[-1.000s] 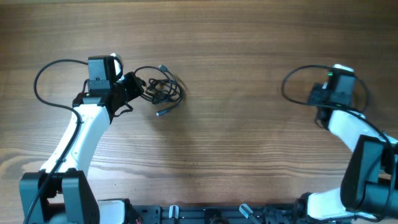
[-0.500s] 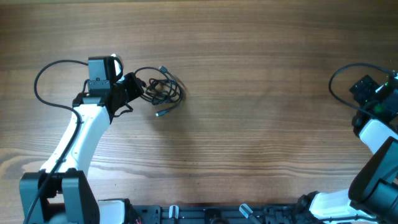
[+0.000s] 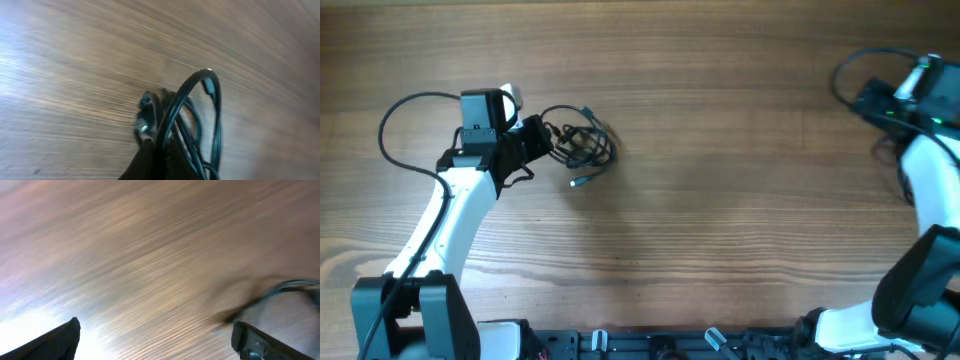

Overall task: Untangle cables
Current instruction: 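Move the right gripper back to the coil beside the left gripper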

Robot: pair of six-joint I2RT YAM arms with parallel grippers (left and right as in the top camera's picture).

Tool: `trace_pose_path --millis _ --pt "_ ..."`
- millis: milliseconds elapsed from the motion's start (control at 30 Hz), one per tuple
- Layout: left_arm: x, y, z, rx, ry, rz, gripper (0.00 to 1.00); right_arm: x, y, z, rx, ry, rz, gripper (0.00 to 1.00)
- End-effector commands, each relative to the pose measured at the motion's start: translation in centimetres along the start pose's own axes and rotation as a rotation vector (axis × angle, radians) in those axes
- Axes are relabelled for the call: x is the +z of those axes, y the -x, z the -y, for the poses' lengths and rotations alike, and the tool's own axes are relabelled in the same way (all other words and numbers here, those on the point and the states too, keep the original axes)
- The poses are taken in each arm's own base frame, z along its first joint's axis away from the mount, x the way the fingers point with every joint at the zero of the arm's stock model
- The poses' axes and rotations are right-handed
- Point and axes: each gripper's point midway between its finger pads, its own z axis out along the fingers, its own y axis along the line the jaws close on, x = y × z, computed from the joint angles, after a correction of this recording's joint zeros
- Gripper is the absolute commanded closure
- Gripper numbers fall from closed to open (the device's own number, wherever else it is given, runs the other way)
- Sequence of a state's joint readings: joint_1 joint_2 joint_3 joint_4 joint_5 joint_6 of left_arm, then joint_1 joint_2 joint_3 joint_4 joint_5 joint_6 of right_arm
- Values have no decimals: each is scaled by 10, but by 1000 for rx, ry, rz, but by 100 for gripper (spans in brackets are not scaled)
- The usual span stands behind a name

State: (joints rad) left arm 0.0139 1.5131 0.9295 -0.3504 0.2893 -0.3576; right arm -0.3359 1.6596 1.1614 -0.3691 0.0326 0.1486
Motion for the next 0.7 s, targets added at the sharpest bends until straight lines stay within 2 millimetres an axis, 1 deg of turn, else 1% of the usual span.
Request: trace_pose_path --millis 0,67,133,167,200,300,400,567,600,667 --pt "-4 -4 34 80 -190 -47 96 -9 -25 -75 -71 220 -91 0" --pt "-5 -6 40 82 -229 -60 96 -20 -49 -114 -107 362 -175 0" --pt "-6 -8 45 82 -255 -71 96 -30 -71 -138 -83 433 -256 0" --pt "-8 -10 49 84 -284 -80 96 -34 -83 -149 -24 442 -312 0" --pt "-9 -11 53 87 -304 -85 96 -37 -93 -155 2 447 -348 0" --pt "-14 -14 65 132 -381 -100 96 -51 -127 -184 -7 539 -452 0" --pt "-14 -15 66 132 -390 -101 94 -59 -162 -201 11 541 -541 1" --pt "-13 -14 64 102 -375 -102 96 -73 -203 -228 -96 586 -590 0" --pt "-13 -14 64 102 -375 -102 96 -79 -212 -239 -119 604 -598 0" --pt "-13 -14 65 104 -377 -104 96 -87 -221 -256 -104 626 -605 1"
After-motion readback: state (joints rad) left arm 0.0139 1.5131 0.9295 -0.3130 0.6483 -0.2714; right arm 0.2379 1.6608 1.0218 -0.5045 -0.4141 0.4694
